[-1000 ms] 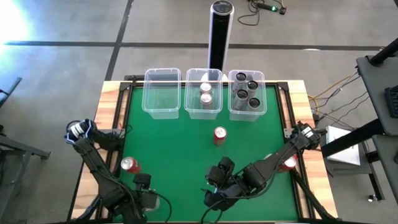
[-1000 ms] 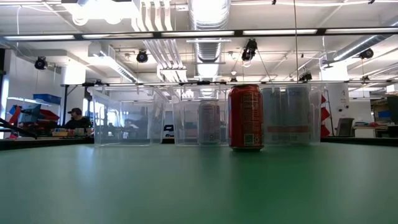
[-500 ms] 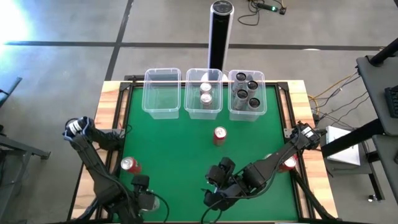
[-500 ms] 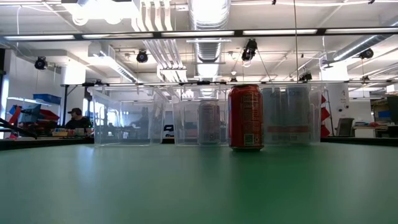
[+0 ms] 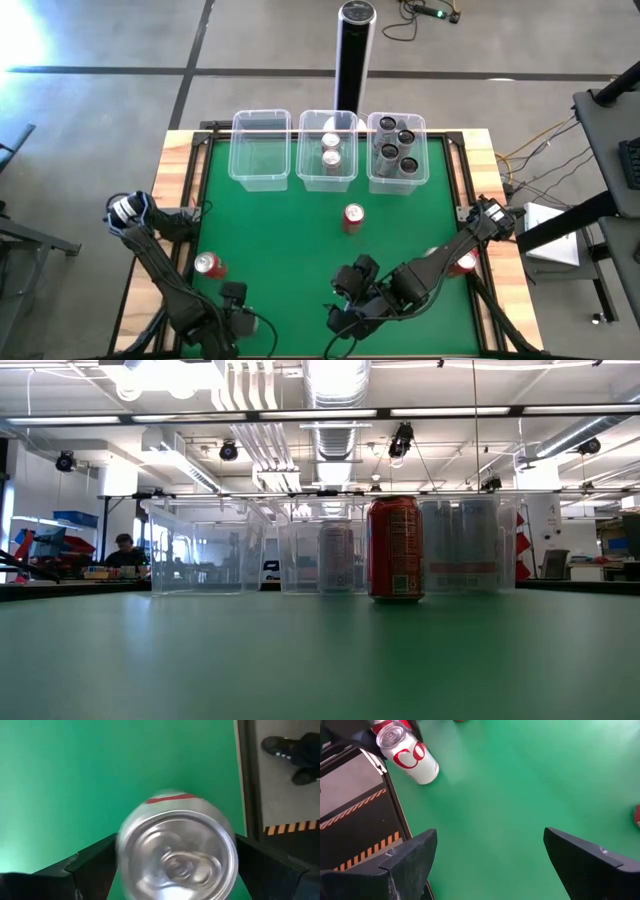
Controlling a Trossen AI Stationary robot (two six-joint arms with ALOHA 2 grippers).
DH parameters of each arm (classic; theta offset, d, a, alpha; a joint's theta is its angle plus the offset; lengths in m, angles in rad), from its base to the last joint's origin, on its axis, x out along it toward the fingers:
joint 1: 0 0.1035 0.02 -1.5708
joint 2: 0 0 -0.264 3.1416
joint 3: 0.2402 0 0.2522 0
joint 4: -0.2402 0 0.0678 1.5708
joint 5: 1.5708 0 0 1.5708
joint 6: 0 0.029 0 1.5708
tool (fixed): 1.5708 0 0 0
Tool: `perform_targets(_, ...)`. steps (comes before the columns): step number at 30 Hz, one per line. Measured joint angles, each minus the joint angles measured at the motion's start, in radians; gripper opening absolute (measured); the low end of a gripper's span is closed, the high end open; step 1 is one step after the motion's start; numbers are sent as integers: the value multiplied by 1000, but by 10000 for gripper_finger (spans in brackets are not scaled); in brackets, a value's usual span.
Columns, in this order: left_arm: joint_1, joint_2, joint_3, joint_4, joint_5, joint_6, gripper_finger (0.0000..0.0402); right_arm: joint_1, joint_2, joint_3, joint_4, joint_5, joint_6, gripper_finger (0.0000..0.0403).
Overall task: Sort soda cans
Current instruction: Put the left white soda can into the middle transparent bin
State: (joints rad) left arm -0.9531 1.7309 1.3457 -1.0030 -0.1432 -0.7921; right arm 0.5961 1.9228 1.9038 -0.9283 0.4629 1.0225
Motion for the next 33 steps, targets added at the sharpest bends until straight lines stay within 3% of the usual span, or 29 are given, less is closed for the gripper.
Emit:
perform_targets(6, 18, 0, -58, 69, 26, 22, 340, 0, 0, 0, 2, 0, 13, 361)
perform_targets(11, 34, -3, -64, 70, 28, 71, 280, 0, 0, 0, 3, 0, 14, 361)
perform_targets(16, 94, -15, -33, -1, -13, 163, 280, -3, -1, 0, 4, 4, 7, 361)
perform_targets(20, 205, -26, -8, 29, -35, 349, 280, -21, -4, 0, 17, 15, -41, 361)
perform_targets(26, 432, -19, 1, 81, -52, 596, 280, -38, 3, 0, -3, -51, -118, 361)
perform_targets(33, 641, -14, 0, 170, -57, 670, 280, -12, 2, 0, -85, -89, -65, 361)
